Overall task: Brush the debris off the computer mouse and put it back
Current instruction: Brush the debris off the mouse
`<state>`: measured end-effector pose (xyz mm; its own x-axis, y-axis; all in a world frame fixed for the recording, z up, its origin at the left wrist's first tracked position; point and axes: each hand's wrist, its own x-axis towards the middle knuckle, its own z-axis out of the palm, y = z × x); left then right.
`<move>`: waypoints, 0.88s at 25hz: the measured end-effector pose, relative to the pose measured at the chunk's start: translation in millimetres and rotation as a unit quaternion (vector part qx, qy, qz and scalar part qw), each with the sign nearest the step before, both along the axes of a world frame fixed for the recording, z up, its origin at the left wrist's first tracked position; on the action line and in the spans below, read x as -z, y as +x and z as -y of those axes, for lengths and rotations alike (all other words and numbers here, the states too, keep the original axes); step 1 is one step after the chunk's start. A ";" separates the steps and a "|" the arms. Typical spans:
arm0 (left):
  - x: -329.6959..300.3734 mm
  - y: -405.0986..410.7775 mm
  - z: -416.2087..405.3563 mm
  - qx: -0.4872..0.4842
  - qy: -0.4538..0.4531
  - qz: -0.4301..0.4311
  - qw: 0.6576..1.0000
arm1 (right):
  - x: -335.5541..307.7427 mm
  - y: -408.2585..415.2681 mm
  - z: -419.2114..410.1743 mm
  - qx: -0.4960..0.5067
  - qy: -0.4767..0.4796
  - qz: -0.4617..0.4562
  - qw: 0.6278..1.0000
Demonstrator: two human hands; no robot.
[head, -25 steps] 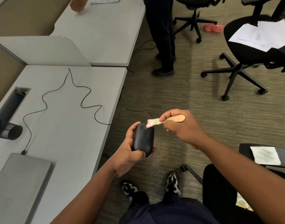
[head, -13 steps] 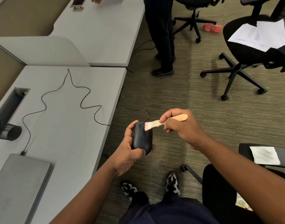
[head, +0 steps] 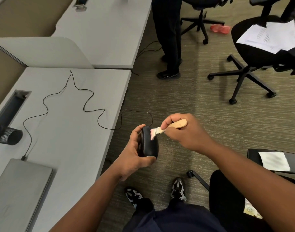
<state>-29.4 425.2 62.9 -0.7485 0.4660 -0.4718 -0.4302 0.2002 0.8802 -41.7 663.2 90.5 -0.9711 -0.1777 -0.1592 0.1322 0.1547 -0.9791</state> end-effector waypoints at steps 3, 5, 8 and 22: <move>0.0 0.8 -0.6 0.015 -0.012 -0.021 1.000 | 4.3 1.1 4.4 0.029 0.088 -0.068 0.993; 0.1 1.4 -1.6 0.018 -0.017 -0.025 0.999 | 5.1 3.1 6.4 0.044 0.104 -0.089 0.990; 1.5 2.1 -1.1 0.008 -0.008 -0.021 1.000 | 2.4 6.2 7.7 0.016 0.108 -0.077 0.991; 2.1 3.9 -2.8 -0.001 -0.021 -0.052 0.998 | -3.5 5.6 0.5 -0.051 0.097 -0.017 0.994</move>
